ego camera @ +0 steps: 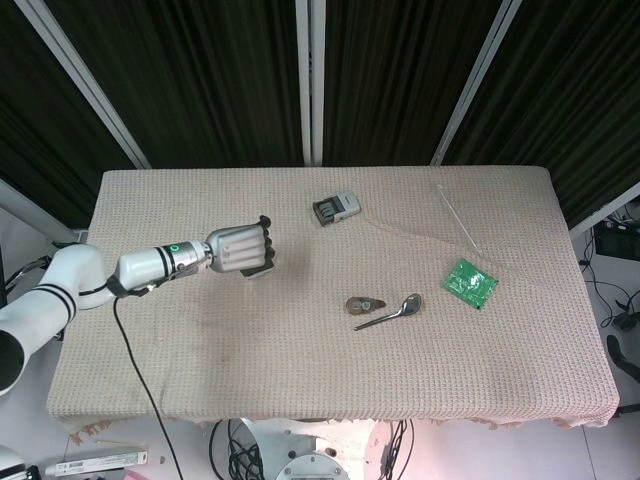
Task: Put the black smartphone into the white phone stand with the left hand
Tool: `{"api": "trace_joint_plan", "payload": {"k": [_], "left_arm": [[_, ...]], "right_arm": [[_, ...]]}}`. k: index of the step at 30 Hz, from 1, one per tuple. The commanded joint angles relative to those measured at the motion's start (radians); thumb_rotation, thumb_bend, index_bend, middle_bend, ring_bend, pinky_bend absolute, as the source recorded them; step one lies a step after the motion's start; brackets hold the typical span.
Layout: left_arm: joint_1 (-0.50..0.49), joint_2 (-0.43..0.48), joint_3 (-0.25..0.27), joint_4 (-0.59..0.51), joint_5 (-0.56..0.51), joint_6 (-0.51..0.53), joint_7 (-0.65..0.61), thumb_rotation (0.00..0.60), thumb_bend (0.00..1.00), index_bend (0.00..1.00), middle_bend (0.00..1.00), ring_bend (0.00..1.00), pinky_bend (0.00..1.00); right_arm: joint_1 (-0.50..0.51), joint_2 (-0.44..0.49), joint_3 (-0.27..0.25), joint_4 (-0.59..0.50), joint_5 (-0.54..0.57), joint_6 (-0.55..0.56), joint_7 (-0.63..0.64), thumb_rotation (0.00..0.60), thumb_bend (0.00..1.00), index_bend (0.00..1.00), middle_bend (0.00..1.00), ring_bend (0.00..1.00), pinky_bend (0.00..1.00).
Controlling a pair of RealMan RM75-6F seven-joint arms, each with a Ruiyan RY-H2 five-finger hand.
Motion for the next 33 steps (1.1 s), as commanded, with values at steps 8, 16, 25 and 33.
{"api": "trace_joint_plan", "payload": {"k": [8,16,25,33], "left_arm": [[-0.010,-0.027,0.012,0.046,-0.013,-0.003,-0.029,0.600,0.39,0.68,0.71,0.43,0.30],[-0.012,-0.049,0.027,0.083,-0.015,0.007,-0.048,0.600,0.39,0.68,0.71,0.43,0.30],[-0.005,-0.078,0.044,0.140,-0.015,0.036,-0.071,0.600,0.40,0.63,0.67,0.38,0.30],[-0.001,-0.092,0.049,0.165,-0.027,0.037,-0.074,0.600,0.38,0.51,0.54,0.32,0.30]], "right_arm": [[-0.002,0.005,0.004,0.001,0.010,-0.003,0.005,0.600,0.21,0.00,0.00,0.00,0.00],[0.001,0.006,0.006,0.005,0.013,-0.010,0.008,0.600,0.21,0.00,0.00,0.00,0.00],[0.001,0.006,0.008,0.009,0.021,-0.016,0.012,0.600,0.21,0.00,0.00,0.00,0.00],[0.002,0.005,0.008,0.010,0.023,-0.018,0.010,0.600,0.21,0.00,0.00,0.00,0.00]]}}
